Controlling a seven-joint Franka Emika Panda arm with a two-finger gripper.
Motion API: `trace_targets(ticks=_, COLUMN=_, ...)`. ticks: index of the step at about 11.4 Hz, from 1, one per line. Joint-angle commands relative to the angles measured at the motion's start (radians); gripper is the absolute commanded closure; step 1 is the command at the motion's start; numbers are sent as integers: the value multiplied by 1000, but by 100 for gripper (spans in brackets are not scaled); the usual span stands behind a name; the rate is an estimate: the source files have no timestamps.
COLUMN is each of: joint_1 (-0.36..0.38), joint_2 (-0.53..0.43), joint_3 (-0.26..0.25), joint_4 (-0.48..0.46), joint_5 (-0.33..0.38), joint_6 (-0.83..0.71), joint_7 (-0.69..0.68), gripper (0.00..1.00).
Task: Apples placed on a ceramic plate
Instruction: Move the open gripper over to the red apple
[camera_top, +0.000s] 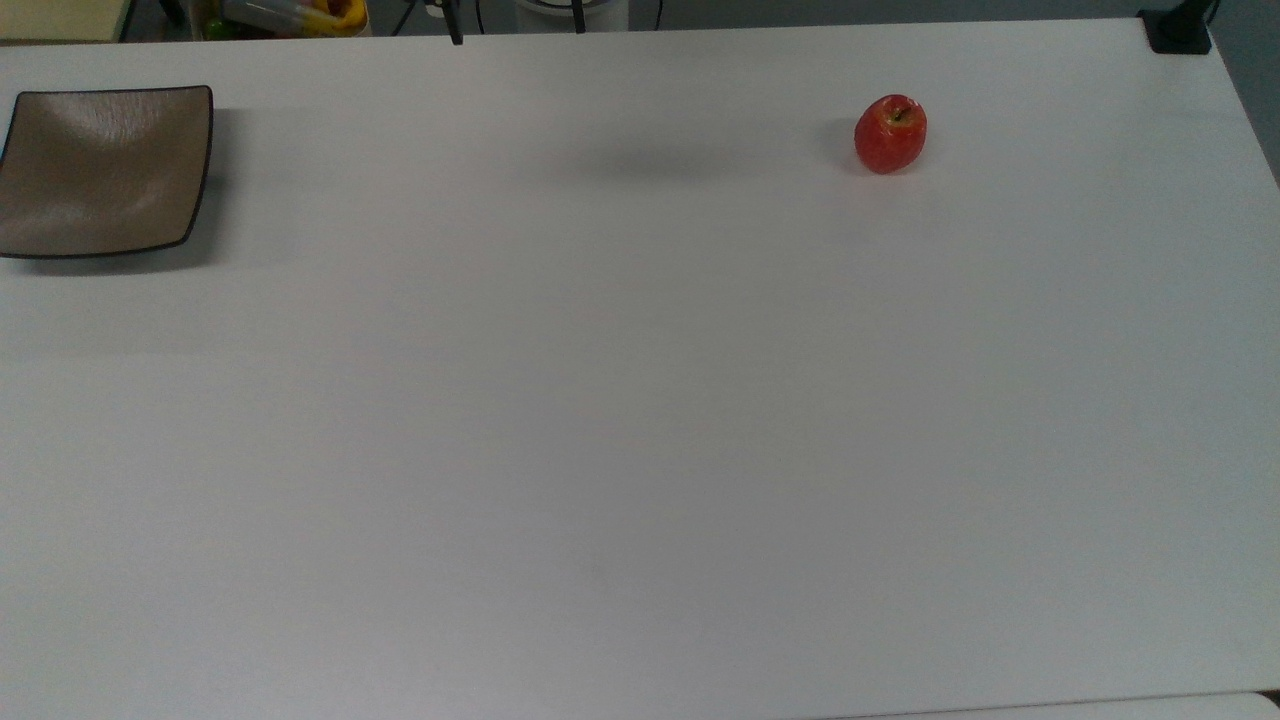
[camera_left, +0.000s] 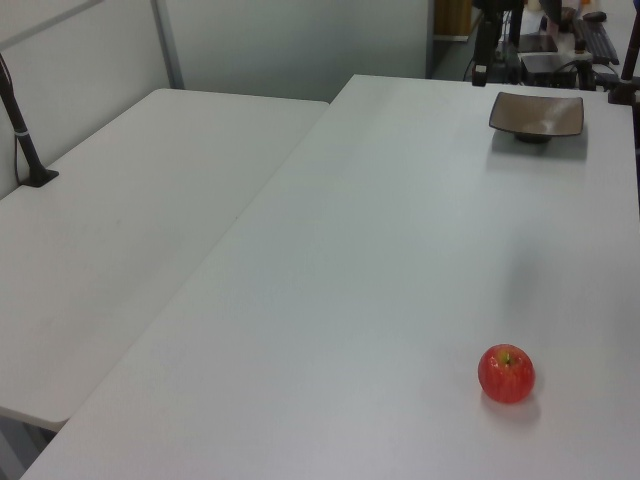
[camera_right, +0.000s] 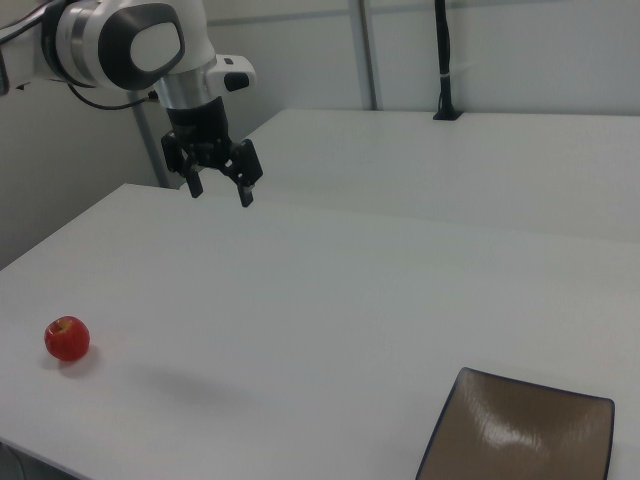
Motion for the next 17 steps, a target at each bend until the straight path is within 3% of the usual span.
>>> trace_targets(ticks=1, joint_1=3, joint_2=-15, joint_3=3, joint_4=-14, joint_5=-5, joint_6=8, joint_7=-8, gripper=0)
trace_targets(ticks=8, joint_1=8, joint_2=-42, joint_3=8, joint_4=-25, joint_5=-2, joint_6=-45, joint_7=-22, gripper=0)
trace_targets(ticks=11, joint_1=132, joint_2=-77, joint_3=19, joint_4=-63, joint_5=7, joint_6=-78, joint_7=3, gripper=0)
trace_targets(ticks=13, joint_1=175, joint_2=-125, joint_3=75, joint_4=-126, joint_5=10, joint_6=-65, joint_7=26, gripper=0)
trace_targets(ticks=15, joint_1=181, joint_2=-130, joint_3=161, joint_4=-161, joint_5=39, joint_6=-61, joint_7=82, gripper=0)
trace_targets(ticks=17, joint_1=210, joint_2=-130, joint_3=213, joint_4=-212, joint_5=78, joint_6=-38, joint_7=98, gripper=0)
